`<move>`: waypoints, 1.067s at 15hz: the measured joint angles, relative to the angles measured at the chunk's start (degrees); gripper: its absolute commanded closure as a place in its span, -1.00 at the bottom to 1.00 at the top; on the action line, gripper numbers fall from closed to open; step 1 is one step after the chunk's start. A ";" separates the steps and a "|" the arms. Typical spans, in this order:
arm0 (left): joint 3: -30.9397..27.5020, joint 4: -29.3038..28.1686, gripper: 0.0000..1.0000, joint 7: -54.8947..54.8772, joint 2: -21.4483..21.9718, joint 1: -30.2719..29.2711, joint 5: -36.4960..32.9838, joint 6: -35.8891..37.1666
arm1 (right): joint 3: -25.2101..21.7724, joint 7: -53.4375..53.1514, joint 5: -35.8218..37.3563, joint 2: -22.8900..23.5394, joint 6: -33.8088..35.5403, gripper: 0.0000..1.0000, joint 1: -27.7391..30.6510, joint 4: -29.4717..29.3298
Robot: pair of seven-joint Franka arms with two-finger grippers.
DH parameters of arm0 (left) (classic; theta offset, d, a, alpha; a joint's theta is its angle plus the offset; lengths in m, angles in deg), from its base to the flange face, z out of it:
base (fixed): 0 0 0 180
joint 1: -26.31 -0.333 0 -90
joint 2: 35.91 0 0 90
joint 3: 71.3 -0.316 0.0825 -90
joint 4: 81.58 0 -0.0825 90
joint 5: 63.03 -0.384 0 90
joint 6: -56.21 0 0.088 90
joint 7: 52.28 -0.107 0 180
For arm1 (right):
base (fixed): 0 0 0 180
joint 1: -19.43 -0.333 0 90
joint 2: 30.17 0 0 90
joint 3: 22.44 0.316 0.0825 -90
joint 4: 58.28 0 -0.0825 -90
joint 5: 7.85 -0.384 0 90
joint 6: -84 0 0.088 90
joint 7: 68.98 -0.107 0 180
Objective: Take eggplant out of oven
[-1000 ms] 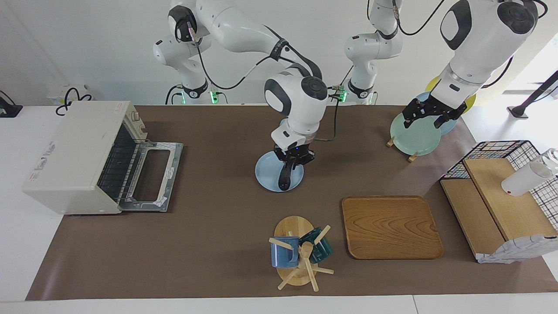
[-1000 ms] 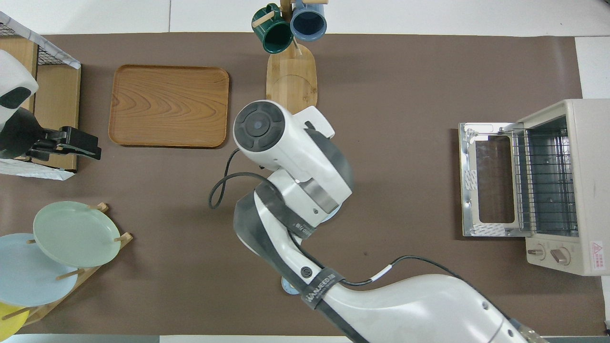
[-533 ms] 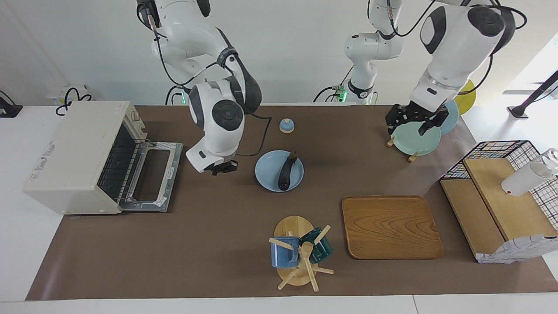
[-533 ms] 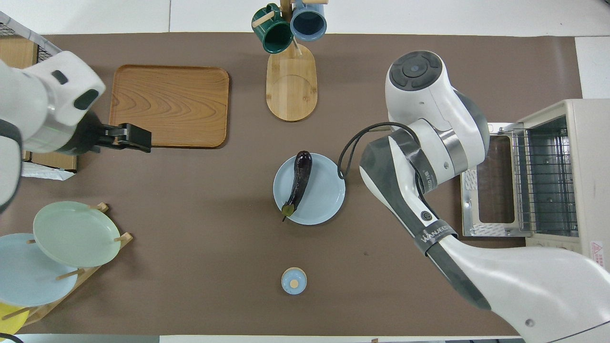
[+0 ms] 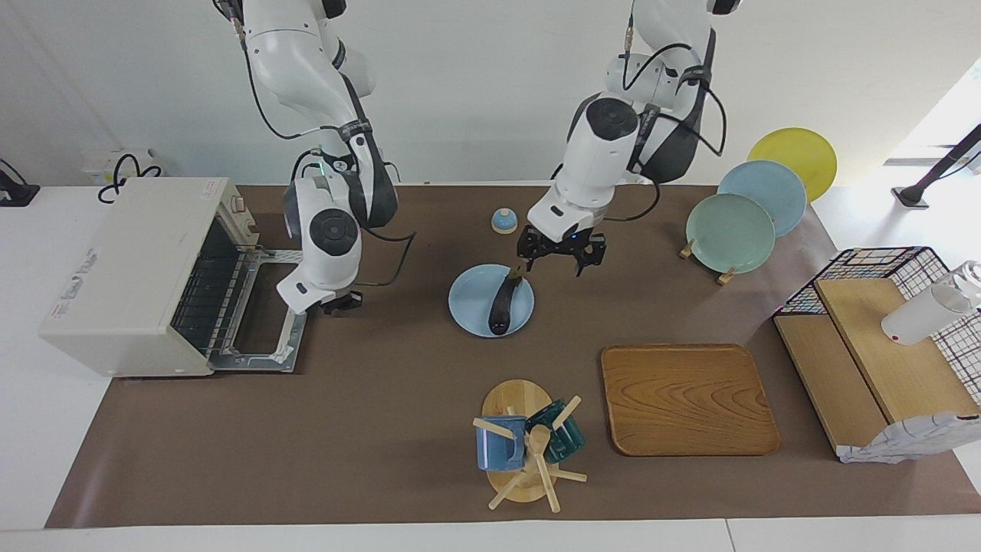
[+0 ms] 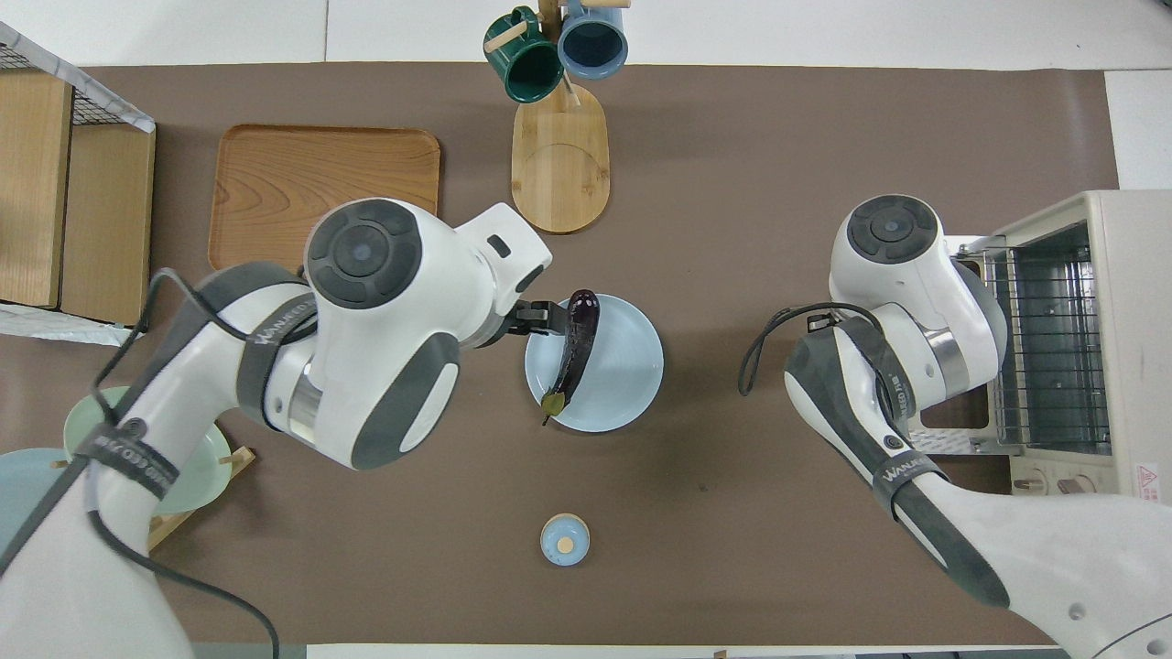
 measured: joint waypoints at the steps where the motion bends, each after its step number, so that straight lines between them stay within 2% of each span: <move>1: -0.01 -0.94 -1.00 0.03 -1.32 1.15 0.01 -2.90 | -0.01 0.46 0.07 -0.41 -0.85 1.00 0.36 1.09; 6: -0.06 -3.20 -1.00 0.26 -6.99 5.10 0.05 -10.77 | 0.01 3.04 2.80 -1.24 -1.72 1.00 1.43 2.63; 11: -0.12 -3.21 -1.00 0.39 -8.00 5.66 0.05 -11.54 | 0.18 6.23 3.65 -1.45 -1.71 1.00 1.62 2.45; 13: -0.13 -3.28 -1.00 0.39 -8.23 5.85 0.05 -11.59 | 0.36 9.18 3.65 -2.33 0.16 1.00 1.61 1.04; 16: -0.14 -3.46 -1.00 0.42 -8.70 6.43 0.05 -11.68 | 0.40 14.89 3.65 -6.24 6.09 1.00 2.54 -2.55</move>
